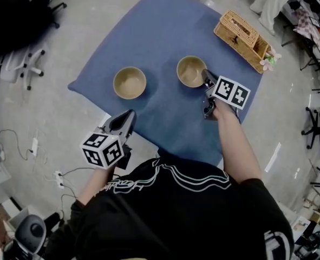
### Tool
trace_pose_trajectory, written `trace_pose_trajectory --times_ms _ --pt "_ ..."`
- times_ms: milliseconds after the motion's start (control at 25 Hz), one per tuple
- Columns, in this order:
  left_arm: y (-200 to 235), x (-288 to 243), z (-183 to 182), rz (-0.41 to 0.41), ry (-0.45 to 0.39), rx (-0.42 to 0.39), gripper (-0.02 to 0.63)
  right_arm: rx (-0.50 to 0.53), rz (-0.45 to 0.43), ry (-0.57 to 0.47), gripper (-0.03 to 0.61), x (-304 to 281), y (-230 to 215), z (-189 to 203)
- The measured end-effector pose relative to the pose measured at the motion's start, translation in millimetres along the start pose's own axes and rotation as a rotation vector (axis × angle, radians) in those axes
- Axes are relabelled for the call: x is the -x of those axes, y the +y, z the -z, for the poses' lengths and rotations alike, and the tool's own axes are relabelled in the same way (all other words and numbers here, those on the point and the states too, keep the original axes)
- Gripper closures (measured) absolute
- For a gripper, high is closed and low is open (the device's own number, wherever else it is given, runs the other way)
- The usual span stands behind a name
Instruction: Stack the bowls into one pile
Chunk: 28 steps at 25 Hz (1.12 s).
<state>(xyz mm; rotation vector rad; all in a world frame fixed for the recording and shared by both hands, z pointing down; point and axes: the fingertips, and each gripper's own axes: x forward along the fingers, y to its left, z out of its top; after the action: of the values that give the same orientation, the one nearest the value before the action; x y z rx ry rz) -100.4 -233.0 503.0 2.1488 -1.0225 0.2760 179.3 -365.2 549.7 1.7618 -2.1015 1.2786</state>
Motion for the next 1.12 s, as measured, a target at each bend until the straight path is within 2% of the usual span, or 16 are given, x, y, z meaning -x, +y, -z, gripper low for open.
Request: trace_pose_trajectory --times_ms 200,560,880,1120 --pt "3 8 3 -0.011 -0.004 0.013 0.581 0.005 0.024 -0.020 0.537 0 1 -3" --pt "6 25 -5 -0.034 -0.036 0.030 0.583 0.052 -0.010 -0.039 0.538 11 32 -18" --pt "11 46 -12 -0.050 -0.070 0.047 0.581 0.086 -0.103 -0.055 0.538 19 93 -28" --pt "17 56 -7 -0.067 -0.096 0.069 0.581 0.138 -0.164 -0.027 0.538 15 130 -17"
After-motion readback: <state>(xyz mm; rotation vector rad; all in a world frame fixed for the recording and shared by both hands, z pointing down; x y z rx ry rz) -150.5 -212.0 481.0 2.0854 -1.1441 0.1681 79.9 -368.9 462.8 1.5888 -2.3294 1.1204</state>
